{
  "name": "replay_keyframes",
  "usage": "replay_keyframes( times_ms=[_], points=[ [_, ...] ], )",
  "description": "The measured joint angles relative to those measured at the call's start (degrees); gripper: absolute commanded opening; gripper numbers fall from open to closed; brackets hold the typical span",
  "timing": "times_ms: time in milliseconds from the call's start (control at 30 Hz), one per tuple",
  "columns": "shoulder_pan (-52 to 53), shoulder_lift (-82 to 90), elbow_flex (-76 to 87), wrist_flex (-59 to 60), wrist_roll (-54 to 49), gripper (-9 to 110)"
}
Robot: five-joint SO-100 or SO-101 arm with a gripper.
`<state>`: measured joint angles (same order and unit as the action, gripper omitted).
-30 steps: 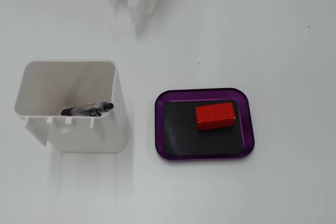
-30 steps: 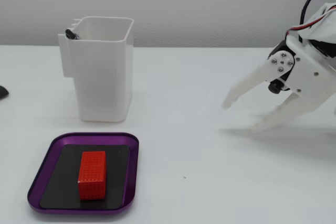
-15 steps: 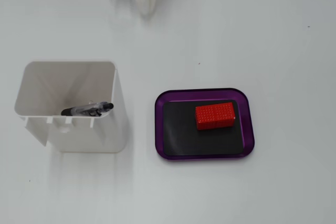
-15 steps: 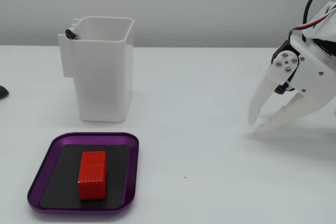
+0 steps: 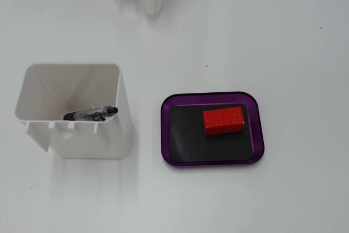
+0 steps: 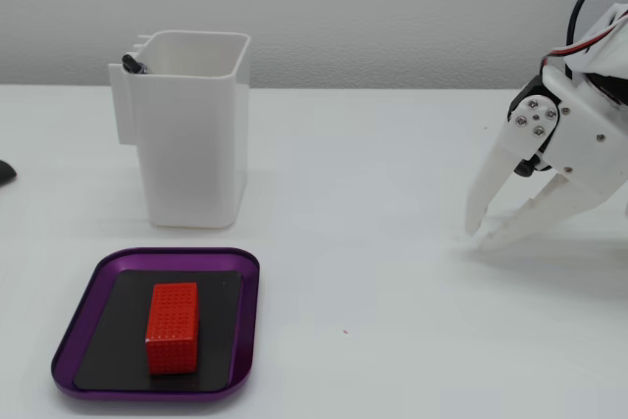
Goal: Pick up the pen and put it in the pen holder.
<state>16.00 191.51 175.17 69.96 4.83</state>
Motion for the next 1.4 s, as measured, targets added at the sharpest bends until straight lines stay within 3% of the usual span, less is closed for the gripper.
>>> replay_keyframes(
  times_ms=[1400],
  points=[
    [0.0,0.0,0.0,0.0,0.0,0]
  ],
)
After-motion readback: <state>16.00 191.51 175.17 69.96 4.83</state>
